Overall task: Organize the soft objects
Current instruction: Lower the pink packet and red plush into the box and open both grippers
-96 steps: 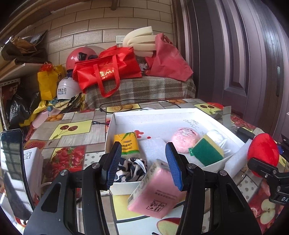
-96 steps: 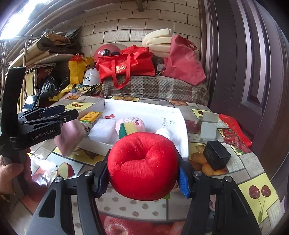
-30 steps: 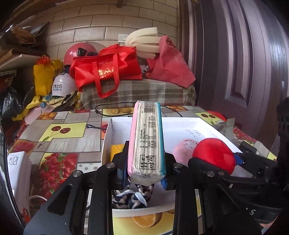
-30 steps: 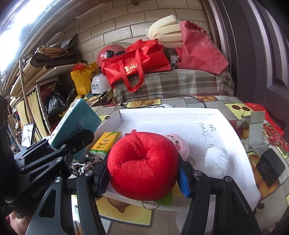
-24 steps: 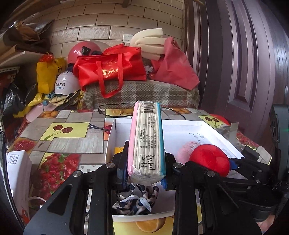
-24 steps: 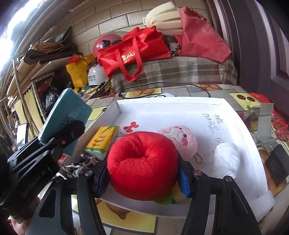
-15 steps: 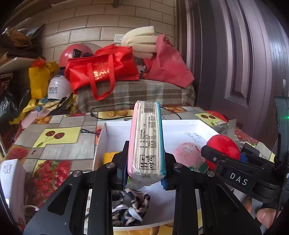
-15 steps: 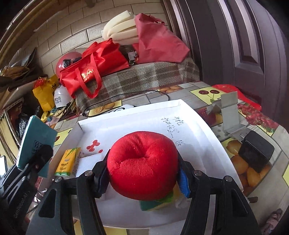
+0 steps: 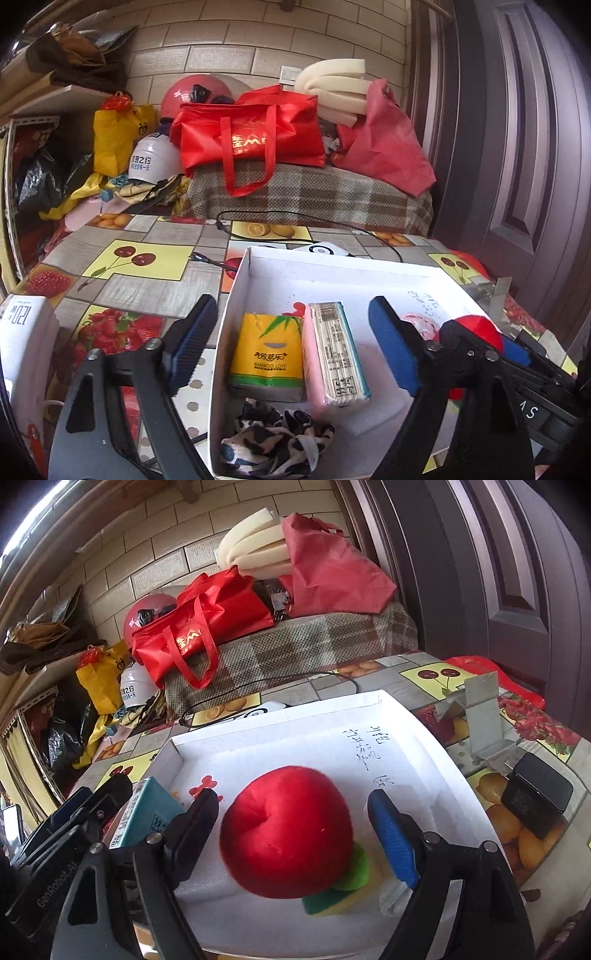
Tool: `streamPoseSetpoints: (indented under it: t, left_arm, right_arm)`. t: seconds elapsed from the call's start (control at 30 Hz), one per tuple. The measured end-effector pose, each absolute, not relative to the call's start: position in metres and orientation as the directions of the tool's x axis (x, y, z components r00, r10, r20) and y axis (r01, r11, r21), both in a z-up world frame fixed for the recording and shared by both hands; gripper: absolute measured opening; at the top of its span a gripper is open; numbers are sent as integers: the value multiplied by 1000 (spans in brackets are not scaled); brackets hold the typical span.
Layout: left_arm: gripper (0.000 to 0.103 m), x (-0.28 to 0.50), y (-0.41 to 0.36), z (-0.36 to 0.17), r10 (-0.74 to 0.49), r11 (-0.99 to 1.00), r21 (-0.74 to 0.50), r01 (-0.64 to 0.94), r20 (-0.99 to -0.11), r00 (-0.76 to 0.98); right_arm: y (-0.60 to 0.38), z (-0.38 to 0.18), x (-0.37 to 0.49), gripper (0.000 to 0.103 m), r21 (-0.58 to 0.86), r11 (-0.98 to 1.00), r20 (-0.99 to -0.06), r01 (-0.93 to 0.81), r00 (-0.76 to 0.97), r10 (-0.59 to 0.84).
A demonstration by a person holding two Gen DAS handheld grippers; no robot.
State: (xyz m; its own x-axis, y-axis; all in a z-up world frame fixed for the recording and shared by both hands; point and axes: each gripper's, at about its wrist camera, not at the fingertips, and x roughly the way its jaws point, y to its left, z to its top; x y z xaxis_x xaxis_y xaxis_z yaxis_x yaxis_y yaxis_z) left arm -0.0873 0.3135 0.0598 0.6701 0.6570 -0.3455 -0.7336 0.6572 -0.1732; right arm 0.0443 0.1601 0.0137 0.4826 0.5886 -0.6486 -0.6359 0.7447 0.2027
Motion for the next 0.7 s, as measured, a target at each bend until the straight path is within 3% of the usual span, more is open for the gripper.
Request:
streamPoseSetpoints:
  t: [0.03, 0.23, 0.6, 0.7]
  left_arm:
    - [103, -91, 315, 60, 661, 649, -188, -738, -340, 668]
    - [103, -103, 311, 62, 689, 627, -209, -750, -299, 660]
    - [103, -116, 293, 61, 666, 657, -183, -731, -313, 677]
    - [103, -118, 282, 61, 653, 680, -155, -716, -315, 689]
  right_arm:
    - [160, 15, 42, 84, 195, 746, -644, -636, 491, 587]
    - [160, 21, 33, 88, 159, 743, -611, -650, 527, 591]
    - [142, 34, 10, 89, 89, 716, -561, -692, 560, 610]
    - [132, 38, 0, 100, 55, 701, -545, -711, 567, 618]
